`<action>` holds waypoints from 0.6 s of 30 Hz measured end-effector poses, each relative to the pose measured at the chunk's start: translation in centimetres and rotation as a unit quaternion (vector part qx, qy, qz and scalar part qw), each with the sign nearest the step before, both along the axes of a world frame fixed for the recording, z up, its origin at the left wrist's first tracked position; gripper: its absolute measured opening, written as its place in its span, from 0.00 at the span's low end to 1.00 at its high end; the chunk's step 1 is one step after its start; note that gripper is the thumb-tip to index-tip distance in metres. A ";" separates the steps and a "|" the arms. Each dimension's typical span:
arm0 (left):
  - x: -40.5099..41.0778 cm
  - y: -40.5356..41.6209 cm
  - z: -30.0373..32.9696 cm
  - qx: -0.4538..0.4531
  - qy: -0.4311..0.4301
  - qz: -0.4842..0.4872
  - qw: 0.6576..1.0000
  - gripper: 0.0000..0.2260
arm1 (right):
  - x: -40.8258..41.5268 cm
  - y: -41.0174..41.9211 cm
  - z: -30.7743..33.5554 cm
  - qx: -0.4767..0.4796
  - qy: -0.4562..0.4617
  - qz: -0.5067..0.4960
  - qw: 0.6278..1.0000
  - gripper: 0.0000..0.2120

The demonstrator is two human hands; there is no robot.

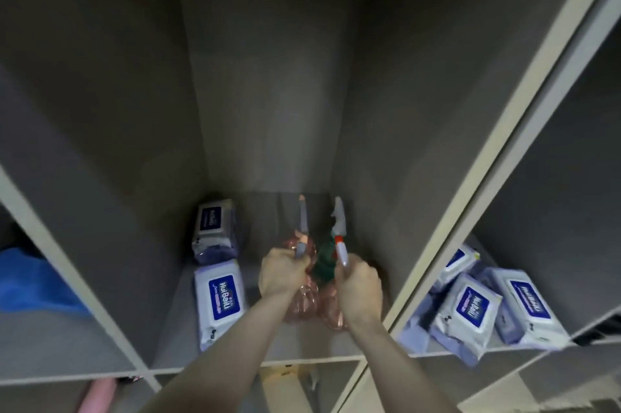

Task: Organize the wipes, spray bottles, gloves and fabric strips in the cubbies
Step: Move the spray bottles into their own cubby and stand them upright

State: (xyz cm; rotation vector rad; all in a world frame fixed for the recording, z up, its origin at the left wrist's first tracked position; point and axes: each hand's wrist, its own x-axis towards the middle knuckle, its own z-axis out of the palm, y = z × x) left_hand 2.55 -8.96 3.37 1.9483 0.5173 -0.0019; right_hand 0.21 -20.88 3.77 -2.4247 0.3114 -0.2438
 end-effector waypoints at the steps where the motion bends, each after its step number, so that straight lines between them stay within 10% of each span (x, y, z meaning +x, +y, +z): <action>1: 0.2 0.0 -0.3 -0.003 0.003 0.007 1.000 0.13 | 0.5 0.1 -0.6 0.003 0.005 -0.009 1.000 0.13; 14: 2.2 0.1 -1.0 -0.075 0.083 -0.086 0.990 0.04 | 3.1 -1.4 -2.4 0.107 0.151 0.000 0.983 0.14; 18: 1.5 0.4 -0.3 -0.106 0.180 -0.104 0.972 0.21 | 2.9 -1.7 -2.7 0.107 0.178 -0.013 0.978 0.15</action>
